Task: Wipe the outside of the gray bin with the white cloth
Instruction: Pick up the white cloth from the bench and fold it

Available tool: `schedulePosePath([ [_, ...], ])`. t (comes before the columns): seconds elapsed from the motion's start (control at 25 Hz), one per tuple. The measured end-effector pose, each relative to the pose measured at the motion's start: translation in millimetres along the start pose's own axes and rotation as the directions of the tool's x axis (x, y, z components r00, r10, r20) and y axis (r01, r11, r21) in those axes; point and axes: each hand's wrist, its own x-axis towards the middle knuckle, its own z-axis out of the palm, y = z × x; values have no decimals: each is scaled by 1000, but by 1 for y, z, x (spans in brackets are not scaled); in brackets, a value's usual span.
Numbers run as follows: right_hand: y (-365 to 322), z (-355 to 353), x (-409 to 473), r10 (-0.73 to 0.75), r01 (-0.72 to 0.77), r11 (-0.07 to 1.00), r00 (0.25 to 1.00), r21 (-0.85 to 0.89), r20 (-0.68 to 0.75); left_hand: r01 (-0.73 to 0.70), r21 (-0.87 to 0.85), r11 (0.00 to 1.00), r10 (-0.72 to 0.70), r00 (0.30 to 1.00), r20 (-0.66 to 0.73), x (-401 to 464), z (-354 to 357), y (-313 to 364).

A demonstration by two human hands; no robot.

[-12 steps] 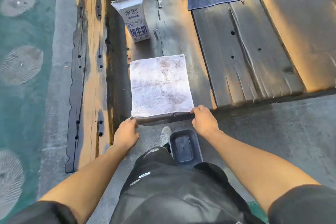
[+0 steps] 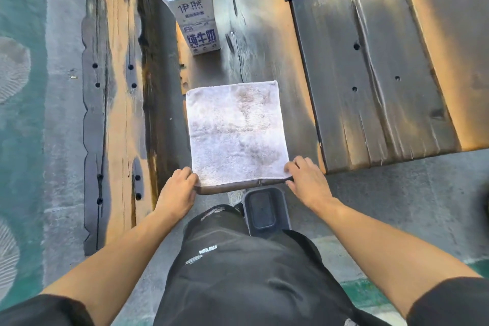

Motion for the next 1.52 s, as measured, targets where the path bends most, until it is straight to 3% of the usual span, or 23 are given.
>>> schedulePosePath([
  [0.12, 9, 1, 0, -46, 46, 999, 999, 27, 10, -26, -47, 999, 25, 1000, -17, -5, 3, -3],
  [0.24, 13, 4, -2, -73, 72, 996, 997, 45, 20, 32, -116, 993, -38, 998, -44, -7, 6, -3],
  [0.44, 16, 8, -9, -18, 18, 990, 1000, 140, -1, 71, -131, 989, -73, 997, -9, -12, 11, 3],
  [1.0, 18, 10, -12, 25, -23, 985, 1000, 173, -9, 136, -161, 977, -150, 985, -81, -17, 17, 11],
  [1.16, 17, 5, -25, 63, -60, 947, 998, 315, 0, 85, -245, 966, -124, 981, -150, -30, 15, 11],
  [1.36, 10, -5, -44, 69, -47, 870, 997, 491, -27, 123, -510, 851, -296, 915, -273, -49, 9, 17],
  [1.52, -2, -13, -38, 162, -69, 770, 983, 635, -89, 173, -686, 707, -418, 884, -208, -42, -1, 23],
])
